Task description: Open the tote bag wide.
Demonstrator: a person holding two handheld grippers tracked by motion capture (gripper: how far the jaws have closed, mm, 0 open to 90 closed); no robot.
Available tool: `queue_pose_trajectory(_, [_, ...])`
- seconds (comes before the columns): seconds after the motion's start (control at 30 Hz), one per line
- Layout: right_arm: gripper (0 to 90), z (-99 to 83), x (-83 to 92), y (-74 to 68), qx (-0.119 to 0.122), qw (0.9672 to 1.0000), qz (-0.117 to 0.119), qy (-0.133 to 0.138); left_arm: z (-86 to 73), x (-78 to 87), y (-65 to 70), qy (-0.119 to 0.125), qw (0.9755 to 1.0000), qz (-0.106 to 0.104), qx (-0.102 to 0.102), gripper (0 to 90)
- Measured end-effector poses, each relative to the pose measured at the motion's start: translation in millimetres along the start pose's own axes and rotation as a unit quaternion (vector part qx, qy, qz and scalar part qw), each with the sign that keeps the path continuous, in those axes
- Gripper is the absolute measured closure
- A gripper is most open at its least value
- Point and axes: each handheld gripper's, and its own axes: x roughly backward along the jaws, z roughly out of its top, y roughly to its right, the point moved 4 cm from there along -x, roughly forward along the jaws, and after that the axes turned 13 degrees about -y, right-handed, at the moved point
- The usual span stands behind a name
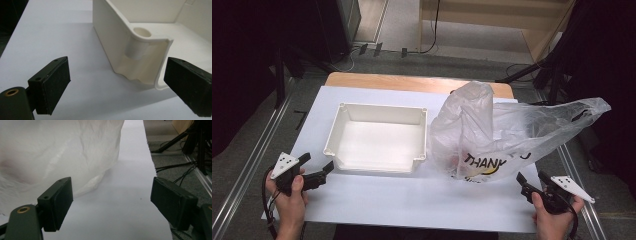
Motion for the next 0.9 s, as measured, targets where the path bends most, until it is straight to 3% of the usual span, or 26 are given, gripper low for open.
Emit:
queue_pose_trajectory(0.07, [18.0,4.6,7.1,-2.2,0.002,0.9999,0.001,0.011,1.7,5.3,-1.8,0.012,0.9995,-0.020,0.019,6.5])
queue_pose_trajectory(0.17, [17.6,9.9,14.7,-4.7,0.005,0.9998,0.003,0.019,3.5,11.1,-2.8,0.023,0.9991,-0.021,0.028,6.6])
queue_pose_trajectory(0.27, [17.1,17.8,25.8,-6.7,0.008,0.9995,0.002,0.031,9.3,21.8,0.8,0.035,0.9992,-0.012,0.018,6.6])
queue_pose_trajectory(0.3, [16.4,24.1,33.4,-6.6,0.000,0.9991,0.011,0.041,14.3,28.8,6.6,0.040,0.9991,-0.009,0.007,6.6])
queue_pose_trajectory(0.37, [15.7,28.6,39.2,-7.9,-0.011,0.9988,0.019,0.045,19.7,32.6,14.7,0.045,0.9989,-0.012,-0.004,6.6])
queue_pose_trajectory(0.5, [15.3,39.0,50.6,-13.2,-0.006,0.9982,0.026,0.055,29.5,35.3,30.9,0.042,0.9986,-0.023,-0.023,6.6])
queue_pose_trajectory(0.9, [15.1,65.4,66.9,-32.0,0.007,0.9967,0.037,0.072,58.7,38.6,68.1,0.044,0.9965,-0.058,-0.040,6.6])
